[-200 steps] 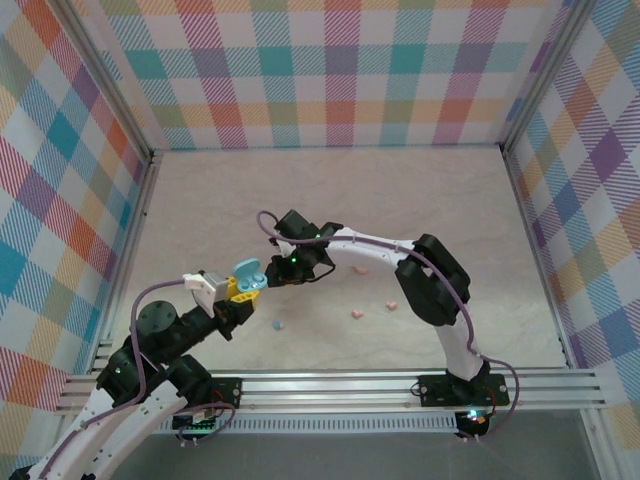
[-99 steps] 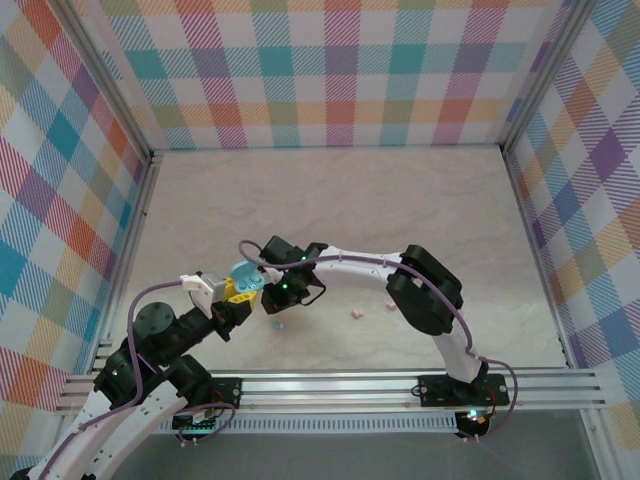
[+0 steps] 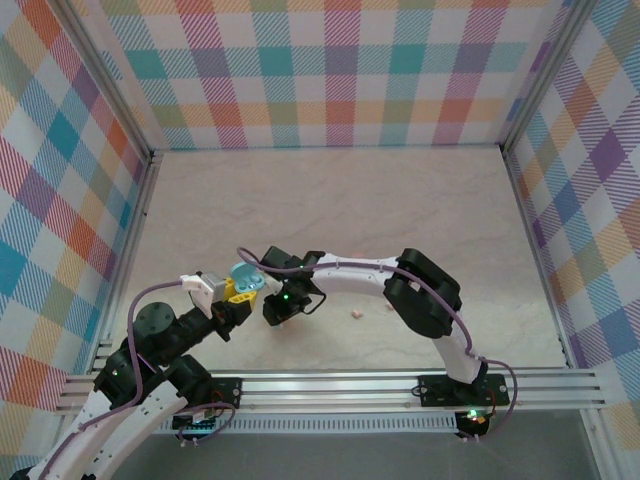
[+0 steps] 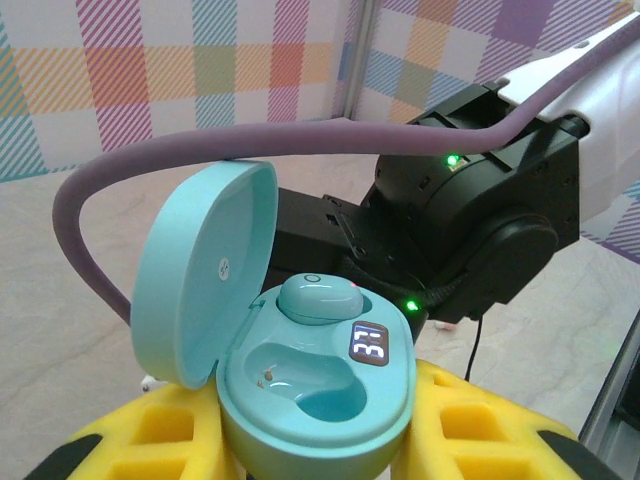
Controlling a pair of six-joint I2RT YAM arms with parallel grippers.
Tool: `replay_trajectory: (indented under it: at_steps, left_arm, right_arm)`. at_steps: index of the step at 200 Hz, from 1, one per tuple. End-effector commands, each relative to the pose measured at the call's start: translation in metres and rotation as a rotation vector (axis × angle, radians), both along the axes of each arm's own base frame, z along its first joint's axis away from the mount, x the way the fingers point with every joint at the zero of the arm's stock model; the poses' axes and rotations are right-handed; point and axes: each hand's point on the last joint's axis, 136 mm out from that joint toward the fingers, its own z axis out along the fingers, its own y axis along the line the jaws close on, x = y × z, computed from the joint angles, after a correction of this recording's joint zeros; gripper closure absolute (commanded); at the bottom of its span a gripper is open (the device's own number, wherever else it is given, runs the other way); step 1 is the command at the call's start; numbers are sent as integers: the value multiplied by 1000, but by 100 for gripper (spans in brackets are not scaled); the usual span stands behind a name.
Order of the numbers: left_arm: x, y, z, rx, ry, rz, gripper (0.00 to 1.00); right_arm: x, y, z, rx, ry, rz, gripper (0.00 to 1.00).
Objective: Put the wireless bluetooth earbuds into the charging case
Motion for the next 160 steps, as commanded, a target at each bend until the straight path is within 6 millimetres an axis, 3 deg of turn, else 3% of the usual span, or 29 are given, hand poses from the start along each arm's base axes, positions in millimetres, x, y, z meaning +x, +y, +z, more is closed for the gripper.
replay_trajectory:
  at_steps: [1,49,121,160]
  left_arm:
    - [-2,2,18,-26,-47,4,76]
    - [-2,3,18,-25,-44,4,76]
    - [-3,3,19,-29,-45,6,76]
    - [-2,2,18,-30,-40,4,76]
  right_arm:
    - [-12,-1,2,3,-16,57,63]
    - [-12,-1,-4,-32,-47,79,62]
    - [-4,-23,-21,-190,-133,61,64]
    - [5,-32,-21,-231,-177,31,67]
